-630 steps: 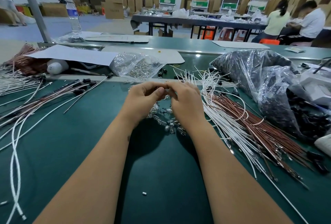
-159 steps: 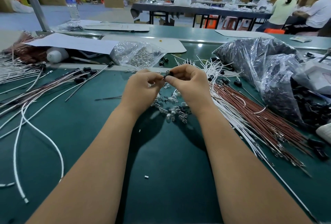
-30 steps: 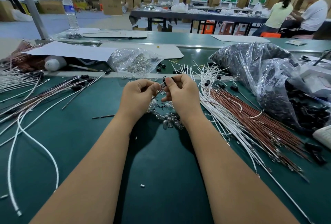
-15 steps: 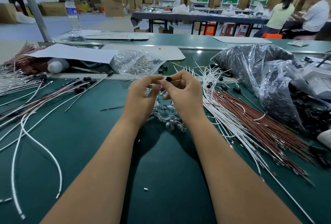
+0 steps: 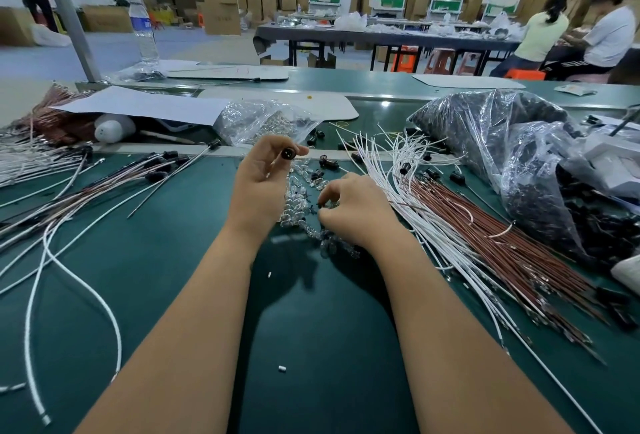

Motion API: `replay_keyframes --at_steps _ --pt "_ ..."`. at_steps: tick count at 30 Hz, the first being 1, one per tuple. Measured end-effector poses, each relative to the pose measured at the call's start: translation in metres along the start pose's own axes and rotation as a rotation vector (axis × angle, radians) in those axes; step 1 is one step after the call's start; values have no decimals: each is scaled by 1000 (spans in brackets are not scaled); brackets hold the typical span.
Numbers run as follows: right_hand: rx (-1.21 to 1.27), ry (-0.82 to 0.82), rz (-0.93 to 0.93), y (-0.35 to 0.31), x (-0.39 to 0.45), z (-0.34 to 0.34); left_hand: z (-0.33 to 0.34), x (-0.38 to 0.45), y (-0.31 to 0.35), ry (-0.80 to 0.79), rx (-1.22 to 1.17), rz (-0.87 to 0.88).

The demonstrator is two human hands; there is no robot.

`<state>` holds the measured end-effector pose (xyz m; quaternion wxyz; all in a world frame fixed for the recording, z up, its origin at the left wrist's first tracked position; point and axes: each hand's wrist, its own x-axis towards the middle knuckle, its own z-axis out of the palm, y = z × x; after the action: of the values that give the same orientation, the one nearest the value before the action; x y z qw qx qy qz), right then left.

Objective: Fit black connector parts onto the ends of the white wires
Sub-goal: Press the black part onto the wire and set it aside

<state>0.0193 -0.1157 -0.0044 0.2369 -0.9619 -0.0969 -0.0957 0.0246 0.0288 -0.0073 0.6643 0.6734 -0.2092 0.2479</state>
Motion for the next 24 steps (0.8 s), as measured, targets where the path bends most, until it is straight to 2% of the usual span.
replay_keyframes --at_steps 5,8,16,20,24 --pt "-46 27 -33 3 2 3 -2 1 -1 11 5 -86" --pt "14 38 -39 6 2 3 -4 1 -6 23 166 -184" --pt "205 -11 -6 8 -1 -7 -7 5 -15 95 598 -178" --pt "185 -39 -7 9 1 -7 -6 2 -16 13 693 -204" --pt "201 31 -22 11 3 -4 -4 -1 -12 -62 732 -148"
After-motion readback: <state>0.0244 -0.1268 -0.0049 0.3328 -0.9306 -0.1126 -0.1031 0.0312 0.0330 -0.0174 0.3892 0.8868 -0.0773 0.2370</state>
